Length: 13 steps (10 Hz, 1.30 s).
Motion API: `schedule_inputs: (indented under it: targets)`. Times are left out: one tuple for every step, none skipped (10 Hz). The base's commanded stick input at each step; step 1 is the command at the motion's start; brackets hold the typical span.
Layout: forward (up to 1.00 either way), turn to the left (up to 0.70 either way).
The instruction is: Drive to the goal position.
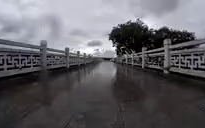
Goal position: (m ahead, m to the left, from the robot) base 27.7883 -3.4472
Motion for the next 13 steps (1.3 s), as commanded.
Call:
schedule_inputs:
  targets:
    - [0.42,0.00]
    - [0.42,0.00]
    - [0.42,0.00]
    - [0.42,0.00]
    - [0.42,0.00]
    - [0.42,0.00]
    - [0.42,0.00]
    - [0.42,0.00]
    - [0.42,0.00]
    - [0.42,0.00]
    - [0.42,0.00]
    - [0.42,0.00]
    - [0.42,0.00]
